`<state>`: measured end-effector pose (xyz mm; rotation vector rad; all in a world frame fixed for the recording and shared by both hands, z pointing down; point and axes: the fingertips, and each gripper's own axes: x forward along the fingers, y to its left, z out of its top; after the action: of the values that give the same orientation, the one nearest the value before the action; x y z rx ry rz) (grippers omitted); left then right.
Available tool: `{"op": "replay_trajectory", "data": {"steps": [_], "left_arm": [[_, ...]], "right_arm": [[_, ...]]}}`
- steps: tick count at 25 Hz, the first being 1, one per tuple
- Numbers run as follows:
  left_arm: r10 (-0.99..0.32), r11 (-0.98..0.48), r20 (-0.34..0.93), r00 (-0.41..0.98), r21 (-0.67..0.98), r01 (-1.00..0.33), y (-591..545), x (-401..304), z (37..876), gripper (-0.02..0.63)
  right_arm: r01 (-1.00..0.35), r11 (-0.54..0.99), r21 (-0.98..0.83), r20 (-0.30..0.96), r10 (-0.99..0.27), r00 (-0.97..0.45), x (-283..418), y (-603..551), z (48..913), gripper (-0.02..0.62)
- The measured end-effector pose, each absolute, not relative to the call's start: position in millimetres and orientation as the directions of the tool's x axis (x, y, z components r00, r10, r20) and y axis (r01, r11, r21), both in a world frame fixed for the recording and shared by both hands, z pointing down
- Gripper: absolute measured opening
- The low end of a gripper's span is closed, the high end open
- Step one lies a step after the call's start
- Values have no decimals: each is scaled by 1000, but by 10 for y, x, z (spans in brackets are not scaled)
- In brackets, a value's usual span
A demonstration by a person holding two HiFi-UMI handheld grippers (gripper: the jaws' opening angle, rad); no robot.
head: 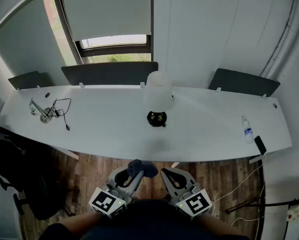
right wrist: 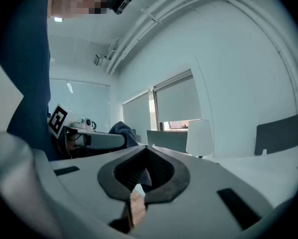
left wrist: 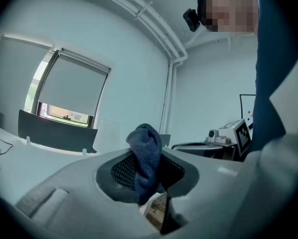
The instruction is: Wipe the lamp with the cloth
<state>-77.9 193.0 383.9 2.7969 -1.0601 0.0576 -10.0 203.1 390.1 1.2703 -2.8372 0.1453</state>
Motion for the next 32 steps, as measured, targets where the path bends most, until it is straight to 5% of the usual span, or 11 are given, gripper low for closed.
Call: {"op": "replay_trajectory", "data": {"steps": [32], "left_arm": [[-733, -635, 154, 663, 194, -748, 1512, -392, 4125, 86]], "right_arm": [[-674, 715, -186, 117, -665, -738, 388, 1566, 4276, 11]]}}
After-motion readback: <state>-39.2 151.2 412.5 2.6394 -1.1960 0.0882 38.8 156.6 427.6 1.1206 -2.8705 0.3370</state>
